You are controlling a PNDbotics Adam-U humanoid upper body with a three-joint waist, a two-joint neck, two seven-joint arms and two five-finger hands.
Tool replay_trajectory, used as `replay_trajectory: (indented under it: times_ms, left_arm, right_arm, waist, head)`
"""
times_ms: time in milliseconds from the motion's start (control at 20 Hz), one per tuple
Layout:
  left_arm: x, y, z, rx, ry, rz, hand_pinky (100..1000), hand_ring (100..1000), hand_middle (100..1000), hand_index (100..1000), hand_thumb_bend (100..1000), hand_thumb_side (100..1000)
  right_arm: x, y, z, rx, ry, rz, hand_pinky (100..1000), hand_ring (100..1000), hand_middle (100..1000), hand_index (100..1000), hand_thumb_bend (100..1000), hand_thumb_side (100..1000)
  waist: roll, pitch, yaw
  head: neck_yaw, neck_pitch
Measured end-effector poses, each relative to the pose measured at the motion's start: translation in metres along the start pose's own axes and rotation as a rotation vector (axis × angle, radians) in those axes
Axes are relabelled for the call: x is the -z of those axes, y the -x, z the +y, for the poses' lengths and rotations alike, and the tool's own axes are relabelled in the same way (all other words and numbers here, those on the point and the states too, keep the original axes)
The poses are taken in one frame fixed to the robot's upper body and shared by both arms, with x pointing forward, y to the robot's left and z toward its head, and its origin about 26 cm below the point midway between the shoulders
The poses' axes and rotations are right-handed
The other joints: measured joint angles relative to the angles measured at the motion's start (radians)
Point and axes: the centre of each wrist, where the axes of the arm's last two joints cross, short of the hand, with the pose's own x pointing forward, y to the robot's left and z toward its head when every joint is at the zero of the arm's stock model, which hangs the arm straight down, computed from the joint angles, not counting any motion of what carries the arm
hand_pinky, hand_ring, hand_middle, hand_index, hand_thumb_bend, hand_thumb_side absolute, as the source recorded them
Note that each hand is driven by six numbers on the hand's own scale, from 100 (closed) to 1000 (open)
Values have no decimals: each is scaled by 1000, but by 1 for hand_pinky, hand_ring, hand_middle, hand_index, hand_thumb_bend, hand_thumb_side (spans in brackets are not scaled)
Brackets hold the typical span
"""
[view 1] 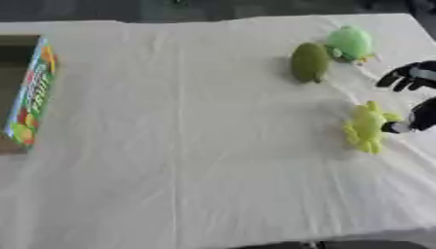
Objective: Pick up the objects with one hand, pass them to the other hand, and then place them into the box on the other side of the table.
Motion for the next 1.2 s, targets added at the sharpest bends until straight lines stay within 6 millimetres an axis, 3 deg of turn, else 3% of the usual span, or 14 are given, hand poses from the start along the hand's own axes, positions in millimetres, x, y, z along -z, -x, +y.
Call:
replay_trajectory:
  times_ms: [550,1200]
  left_arm:
    - [0,1,0,1,0,3,624,904,766,796,556,575]
    - [0,1,0,1,1,4,625,906,767,796,552,578]
  right_arm:
    - [10,12,-3,-67,-61,44,904,856,844,865,495,100]
    - [19,6,0,-116,-115,-5,904,860,849,866,489,100]
  waist:
    - [1,5,0]
    - [6,10,4]
  head:
    - [-7,1]
    - [-7,2]
